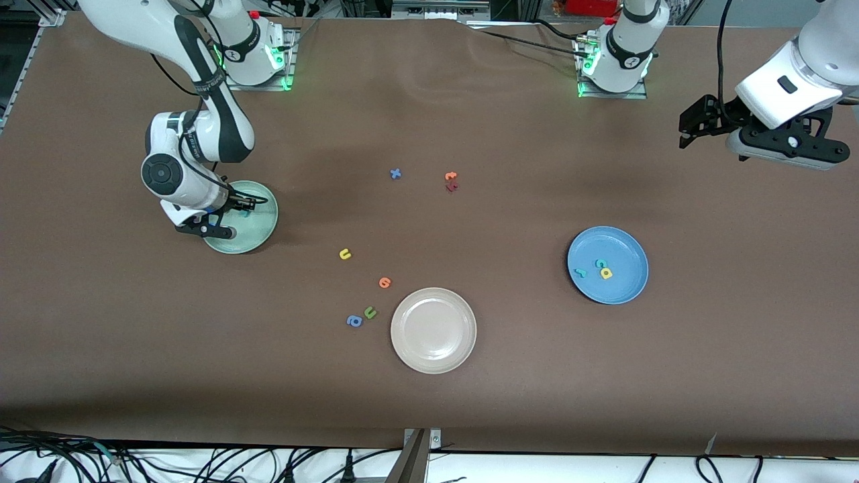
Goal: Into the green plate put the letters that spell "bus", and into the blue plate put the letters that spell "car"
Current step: 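Lower the teal b into the green plate and open the right gripper, then reach the yellow n with the right gripper and grasp it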
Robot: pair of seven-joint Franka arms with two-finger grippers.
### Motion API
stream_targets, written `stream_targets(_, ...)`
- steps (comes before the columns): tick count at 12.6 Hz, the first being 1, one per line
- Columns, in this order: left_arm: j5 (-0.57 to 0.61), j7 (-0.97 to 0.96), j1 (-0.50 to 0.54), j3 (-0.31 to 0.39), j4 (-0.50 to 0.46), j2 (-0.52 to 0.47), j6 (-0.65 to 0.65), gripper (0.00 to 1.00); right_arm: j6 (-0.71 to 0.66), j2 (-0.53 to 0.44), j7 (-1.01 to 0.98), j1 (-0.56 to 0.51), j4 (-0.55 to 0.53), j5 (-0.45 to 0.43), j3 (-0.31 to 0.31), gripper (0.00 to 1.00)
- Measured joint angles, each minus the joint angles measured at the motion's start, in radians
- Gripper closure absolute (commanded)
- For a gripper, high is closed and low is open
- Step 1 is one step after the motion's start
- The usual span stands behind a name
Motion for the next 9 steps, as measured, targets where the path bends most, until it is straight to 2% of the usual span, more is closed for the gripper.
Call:
stream_targets(3, 0.0, -0.007, -0.003, -0.003, 0.02, 0.006, 0.0, 0.0, -0.038, -0.047, 0.051, 0.005, 0.015, 0.003, 0.015, 0.02)
stream_targets(6, 0.0, -0.007, -0.005, -0.008, 0.034, 0.008, -0.006, 0.0, -0.06, -0.077, 0.252, 0.014, 0.091, 0.003, 0.152, 0.02)
stream_targets(7, -0.001, -0.007, -0.005, -0.008, 0.034, 0.009, -0.006, 0.0, -0.063, -0.067, 0.308, 0.02, 0.13, 0.003, 0.197, 0.02)
stream_targets(9, -0.011, -0.009, -0.003, -0.007, 0.034, 0.011, -0.007, 0.0, -0.064, -0.013, 0.422, 0.032, 0.226, 0.004, 0.25, 0.02)
